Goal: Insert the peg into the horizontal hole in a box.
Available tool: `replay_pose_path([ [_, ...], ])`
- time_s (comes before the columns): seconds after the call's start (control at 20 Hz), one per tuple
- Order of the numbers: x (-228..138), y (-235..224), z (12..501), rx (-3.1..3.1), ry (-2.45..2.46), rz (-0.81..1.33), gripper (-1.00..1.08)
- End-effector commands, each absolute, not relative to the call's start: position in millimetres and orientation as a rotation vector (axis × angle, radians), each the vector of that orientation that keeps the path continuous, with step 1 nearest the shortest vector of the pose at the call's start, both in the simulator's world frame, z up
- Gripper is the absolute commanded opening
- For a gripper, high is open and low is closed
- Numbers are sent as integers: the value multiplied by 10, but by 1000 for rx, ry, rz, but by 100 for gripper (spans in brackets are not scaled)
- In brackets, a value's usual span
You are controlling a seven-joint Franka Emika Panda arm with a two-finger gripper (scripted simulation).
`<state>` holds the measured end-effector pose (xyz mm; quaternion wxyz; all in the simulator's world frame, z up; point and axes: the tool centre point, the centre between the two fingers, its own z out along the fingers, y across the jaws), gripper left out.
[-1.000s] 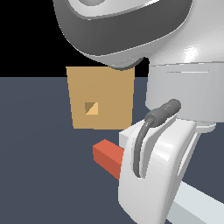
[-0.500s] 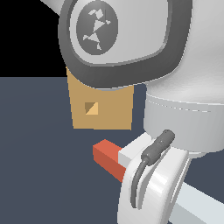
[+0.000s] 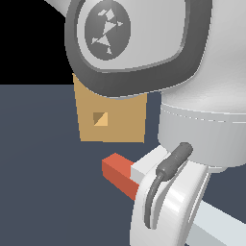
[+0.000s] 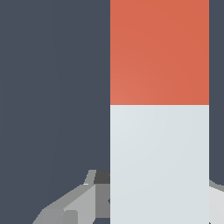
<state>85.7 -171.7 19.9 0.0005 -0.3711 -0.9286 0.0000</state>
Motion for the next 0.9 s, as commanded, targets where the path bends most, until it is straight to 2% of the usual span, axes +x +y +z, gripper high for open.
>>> replay_pose_path([
  [0.0,857,-1717,199,-1166,-2916,0,-100],
  [0.45,772,-1714,225,-1218,-2895,0,-100],
  [0.85,538,-1687,297,-1361,-2831,0,-100],
])
